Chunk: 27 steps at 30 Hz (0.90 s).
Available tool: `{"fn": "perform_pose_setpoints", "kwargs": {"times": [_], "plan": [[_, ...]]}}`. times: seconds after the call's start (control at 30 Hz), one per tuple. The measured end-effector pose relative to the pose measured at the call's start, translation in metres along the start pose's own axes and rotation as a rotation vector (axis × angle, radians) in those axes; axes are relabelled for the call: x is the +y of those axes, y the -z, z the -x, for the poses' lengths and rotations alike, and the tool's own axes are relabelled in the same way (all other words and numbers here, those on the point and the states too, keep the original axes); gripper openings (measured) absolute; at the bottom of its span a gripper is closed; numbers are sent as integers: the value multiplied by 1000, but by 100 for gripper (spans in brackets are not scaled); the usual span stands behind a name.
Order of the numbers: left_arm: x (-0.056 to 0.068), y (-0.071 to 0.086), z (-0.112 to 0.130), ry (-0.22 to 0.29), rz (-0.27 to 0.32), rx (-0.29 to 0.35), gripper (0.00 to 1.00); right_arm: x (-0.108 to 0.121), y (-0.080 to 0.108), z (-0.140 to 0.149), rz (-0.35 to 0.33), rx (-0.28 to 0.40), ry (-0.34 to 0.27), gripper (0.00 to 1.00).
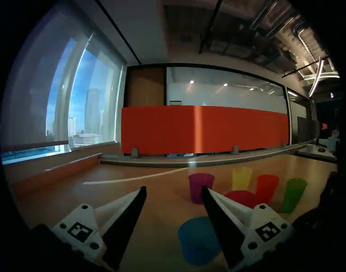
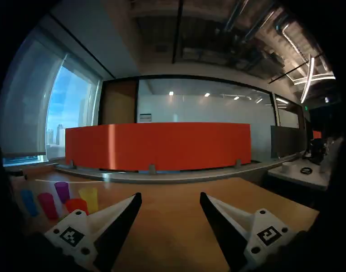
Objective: Pour water
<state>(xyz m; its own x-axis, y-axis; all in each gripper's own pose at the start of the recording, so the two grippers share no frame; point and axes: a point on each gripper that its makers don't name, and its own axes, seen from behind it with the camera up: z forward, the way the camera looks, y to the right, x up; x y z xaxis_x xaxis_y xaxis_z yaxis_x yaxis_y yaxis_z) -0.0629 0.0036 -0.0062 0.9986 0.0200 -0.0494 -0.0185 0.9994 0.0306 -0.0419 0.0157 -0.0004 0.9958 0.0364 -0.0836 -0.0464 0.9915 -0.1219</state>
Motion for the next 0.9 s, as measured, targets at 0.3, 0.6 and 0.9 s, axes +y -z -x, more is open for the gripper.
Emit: {"fn": "perform_pose_setpoints", "kwargs": {"times": [0.3, 0.6, 0.9], "plan": [[0, 0, 0, 0, 0, 0, 89, -6, -5, 21, -21, -4, 26, 99], [0, -1, 0, 0, 0, 0, 89, -3, -5, 34, -16, -12, 21, 100], [0, -1, 0, 0, 0, 0, 89, 0, -5, 39, -10, -22, 4, 99]]}}
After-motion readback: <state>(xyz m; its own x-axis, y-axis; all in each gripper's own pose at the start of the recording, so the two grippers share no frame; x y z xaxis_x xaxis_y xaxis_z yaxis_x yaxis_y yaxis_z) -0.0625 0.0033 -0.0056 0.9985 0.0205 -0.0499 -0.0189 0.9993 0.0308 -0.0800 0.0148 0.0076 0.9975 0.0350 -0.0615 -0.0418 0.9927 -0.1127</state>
